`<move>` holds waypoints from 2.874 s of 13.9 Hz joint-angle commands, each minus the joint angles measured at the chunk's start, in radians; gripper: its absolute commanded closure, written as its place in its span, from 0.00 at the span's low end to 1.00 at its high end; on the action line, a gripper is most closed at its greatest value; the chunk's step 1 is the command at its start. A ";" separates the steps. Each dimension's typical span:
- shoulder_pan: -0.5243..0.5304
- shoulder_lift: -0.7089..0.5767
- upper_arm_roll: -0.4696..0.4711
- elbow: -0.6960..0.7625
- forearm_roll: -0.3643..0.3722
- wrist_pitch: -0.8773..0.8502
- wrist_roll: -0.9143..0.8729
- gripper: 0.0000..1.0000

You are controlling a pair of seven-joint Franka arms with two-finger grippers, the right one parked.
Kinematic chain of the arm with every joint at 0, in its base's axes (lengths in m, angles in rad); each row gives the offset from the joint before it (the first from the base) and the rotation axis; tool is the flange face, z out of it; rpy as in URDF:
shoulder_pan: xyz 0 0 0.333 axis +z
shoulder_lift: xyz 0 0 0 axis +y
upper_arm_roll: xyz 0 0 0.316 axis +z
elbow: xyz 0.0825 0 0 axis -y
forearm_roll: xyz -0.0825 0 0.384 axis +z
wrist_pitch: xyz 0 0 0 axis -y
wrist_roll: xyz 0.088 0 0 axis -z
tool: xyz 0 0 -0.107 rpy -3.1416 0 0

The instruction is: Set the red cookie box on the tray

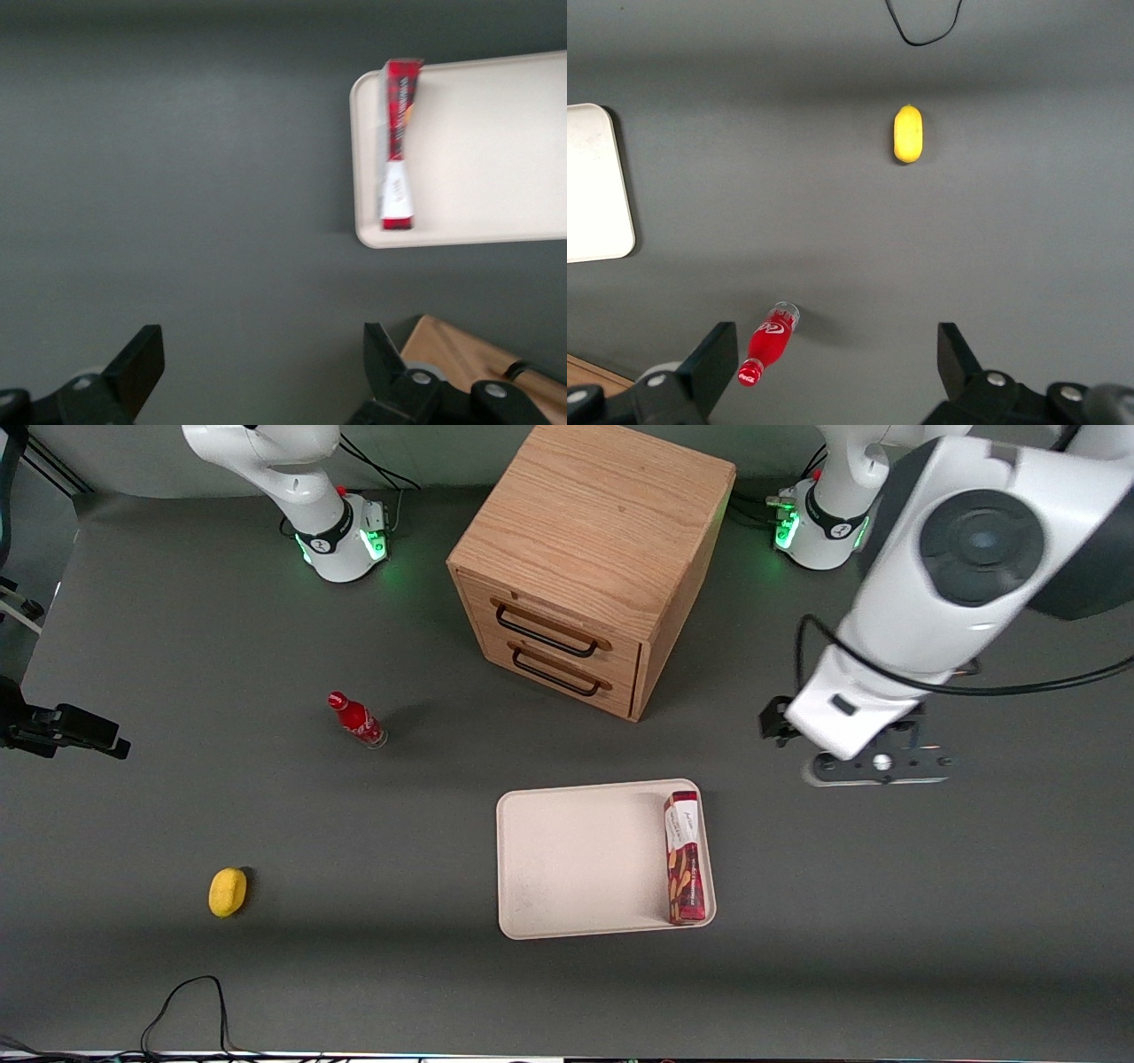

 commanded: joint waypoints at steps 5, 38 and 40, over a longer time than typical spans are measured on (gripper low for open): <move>0.237 -0.205 0.006 -0.259 -0.039 0.048 0.351 0.00; 0.213 -0.253 0.135 -0.340 -0.114 0.114 0.320 0.00; 0.213 -0.251 0.135 -0.340 -0.130 0.113 0.326 0.00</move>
